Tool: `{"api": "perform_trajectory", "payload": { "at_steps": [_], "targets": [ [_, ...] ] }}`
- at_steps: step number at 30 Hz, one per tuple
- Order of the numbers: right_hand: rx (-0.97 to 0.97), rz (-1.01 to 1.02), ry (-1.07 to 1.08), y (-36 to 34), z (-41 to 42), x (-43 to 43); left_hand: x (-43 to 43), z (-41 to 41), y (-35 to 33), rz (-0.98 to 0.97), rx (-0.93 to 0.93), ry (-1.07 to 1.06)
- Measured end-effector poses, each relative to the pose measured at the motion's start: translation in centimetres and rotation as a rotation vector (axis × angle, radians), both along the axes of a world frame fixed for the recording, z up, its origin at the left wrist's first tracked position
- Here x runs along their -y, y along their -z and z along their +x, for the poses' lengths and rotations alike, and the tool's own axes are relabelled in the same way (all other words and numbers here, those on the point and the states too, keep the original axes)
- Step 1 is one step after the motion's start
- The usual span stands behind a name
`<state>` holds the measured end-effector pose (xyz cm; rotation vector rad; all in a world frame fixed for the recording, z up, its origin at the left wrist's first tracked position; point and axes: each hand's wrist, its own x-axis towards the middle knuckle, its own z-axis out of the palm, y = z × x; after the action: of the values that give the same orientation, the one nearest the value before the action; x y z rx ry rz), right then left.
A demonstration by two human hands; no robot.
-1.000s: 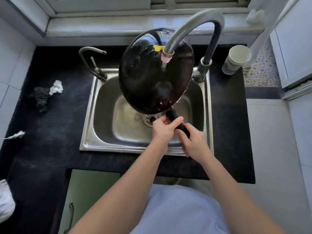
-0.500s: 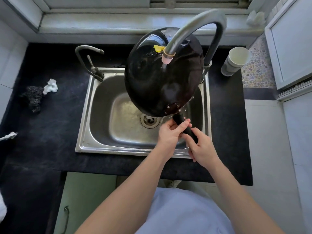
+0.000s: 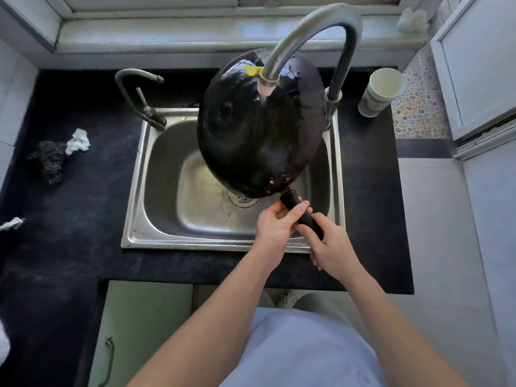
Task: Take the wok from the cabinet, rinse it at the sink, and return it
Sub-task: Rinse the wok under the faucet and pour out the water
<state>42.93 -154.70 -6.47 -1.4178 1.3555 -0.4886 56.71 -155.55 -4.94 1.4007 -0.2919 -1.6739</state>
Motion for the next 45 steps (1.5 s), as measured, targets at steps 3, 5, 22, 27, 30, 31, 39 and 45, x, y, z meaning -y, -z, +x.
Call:
{"api": "perform_trajectory", "payload": {
  "at_steps": [3, 5, 22, 27, 30, 31, 39, 45],
  "targets": [
    [-0.007, -0.004, -0.037, 0.1, 0.6, 0.4, 0.0, 0.6, 0.1, -0.003, -0.011, -0.043],
    [-0.022, -0.006, -0.057, 0.2, 1.0, 0.7, 0.1, 0.9, 0.2, -0.004, -0.016, -0.064],
    [-0.023, -0.04, -0.089, 0.7, 4.2, 2.3, 1.3, 4.0, -0.2, 0.018, 0.026, -0.138],
    [-0.014, -0.019, -0.101, 0.5, 3.4, 1.4, 0.2, 3.3, -0.1, 0.046, 0.007, -0.128],
    [-0.036, -0.011, -0.109, 0.4, 2.6, 0.4, -0.8, 2.5, 0.1, 0.047, -0.038, -0.144],
    [-0.042, -0.009, -0.115, 0.4, 2.3, 0.0, -1.2, 2.3, 0.1, 0.049, -0.044, -0.151],
    [-0.048, -0.038, -0.195, 1.1, 1.3, -2.7, -4.8, 0.8, 0.1, 0.053, 0.022, -0.198],
    [0.099, 0.094, -0.215, 1.4, 1.9, -5.4, -8.2, 1.1, 0.7, 0.054, 0.071, -0.26]
  ]
}}
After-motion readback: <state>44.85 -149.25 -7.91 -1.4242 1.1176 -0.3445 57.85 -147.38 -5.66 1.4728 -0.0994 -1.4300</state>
